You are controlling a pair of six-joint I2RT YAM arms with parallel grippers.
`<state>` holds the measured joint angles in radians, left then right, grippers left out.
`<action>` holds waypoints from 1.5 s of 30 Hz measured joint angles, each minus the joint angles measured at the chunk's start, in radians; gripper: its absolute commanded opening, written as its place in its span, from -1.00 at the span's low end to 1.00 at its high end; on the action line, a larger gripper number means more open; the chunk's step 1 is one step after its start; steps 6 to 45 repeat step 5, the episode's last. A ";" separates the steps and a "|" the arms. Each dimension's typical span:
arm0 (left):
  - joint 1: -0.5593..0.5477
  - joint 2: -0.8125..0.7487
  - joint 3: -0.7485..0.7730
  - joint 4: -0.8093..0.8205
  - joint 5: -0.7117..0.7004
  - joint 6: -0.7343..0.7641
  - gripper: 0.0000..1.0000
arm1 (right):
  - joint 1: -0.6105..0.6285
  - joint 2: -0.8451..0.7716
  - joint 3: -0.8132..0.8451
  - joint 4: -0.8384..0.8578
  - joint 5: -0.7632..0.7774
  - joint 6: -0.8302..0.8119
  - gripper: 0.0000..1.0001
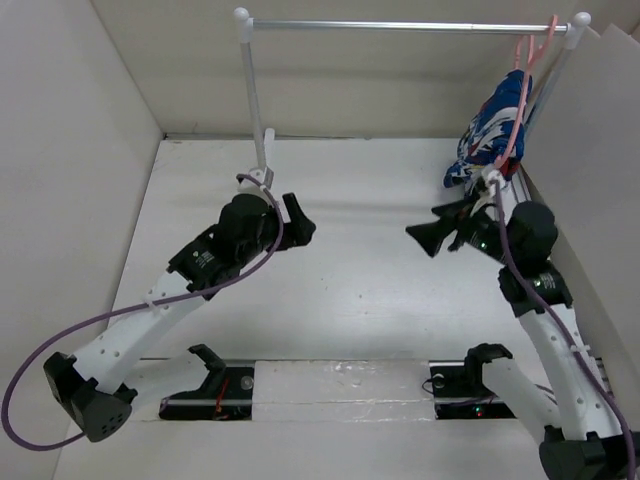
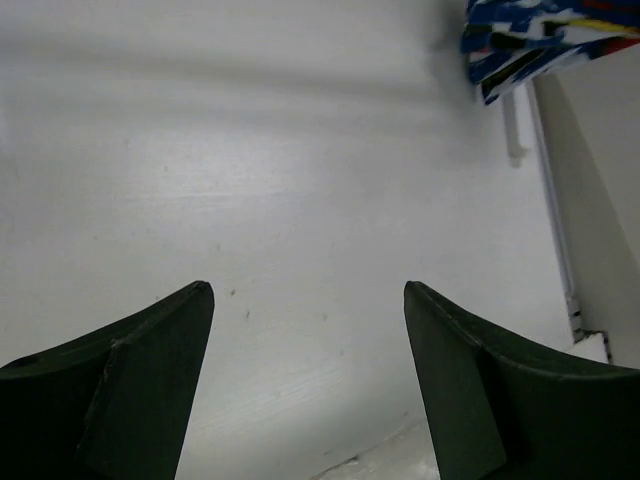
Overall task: Place the trousers on the hanger
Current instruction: Reset both arms
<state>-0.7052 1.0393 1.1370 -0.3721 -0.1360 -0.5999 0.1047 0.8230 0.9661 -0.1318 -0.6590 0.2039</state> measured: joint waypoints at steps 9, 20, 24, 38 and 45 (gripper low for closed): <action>0.000 -0.141 -0.273 -0.037 0.031 -0.032 0.48 | 0.094 -0.218 -0.282 -0.293 0.156 -0.085 1.00; 0.000 -0.141 -0.273 -0.037 0.031 -0.032 0.48 | 0.094 -0.218 -0.282 -0.293 0.156 -0.085 1.00; 0.000 -0.141 -0.273 -0.037 0.031 -0.032 0.48 | 0.094 -0.218 -0.282 -0.293 0.156 -0.085 1.00; 0.000 -0.141 -0.273 -0.037 0.031 -0.032 0.48 | 0.094 -0.218 -0.282 -0.293 0.156 -0.085 1.00; 0.000 -0.141 -0.273 -0.037 0.031 -0.032 0.48 | 0.094 -0.218 -0.282 -0.293 0.156 -0.085 1.00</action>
